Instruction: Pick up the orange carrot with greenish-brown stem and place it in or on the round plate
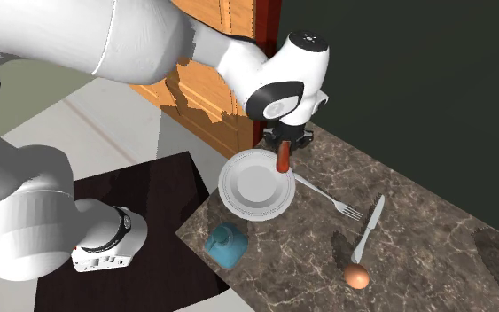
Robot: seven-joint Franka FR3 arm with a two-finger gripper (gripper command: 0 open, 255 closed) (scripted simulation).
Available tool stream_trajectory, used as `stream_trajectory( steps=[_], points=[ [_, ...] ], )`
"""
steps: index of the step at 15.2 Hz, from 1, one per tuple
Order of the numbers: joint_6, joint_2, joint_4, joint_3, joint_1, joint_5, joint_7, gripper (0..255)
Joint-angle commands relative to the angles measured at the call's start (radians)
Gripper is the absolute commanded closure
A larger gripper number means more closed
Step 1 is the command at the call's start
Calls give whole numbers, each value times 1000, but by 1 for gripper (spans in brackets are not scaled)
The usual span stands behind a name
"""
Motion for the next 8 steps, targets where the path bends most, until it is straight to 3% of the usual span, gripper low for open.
stream_trajectory(
  steps=[1, 7, 8],
  points=[
    [22, -72, -94, -6, -8, 1, -14, 255],
    [66, -283, -347, -31, -32, -5, -57, 255],
    [81, -272, -351, -31, -32, -6, -56, 255]
  ],
)
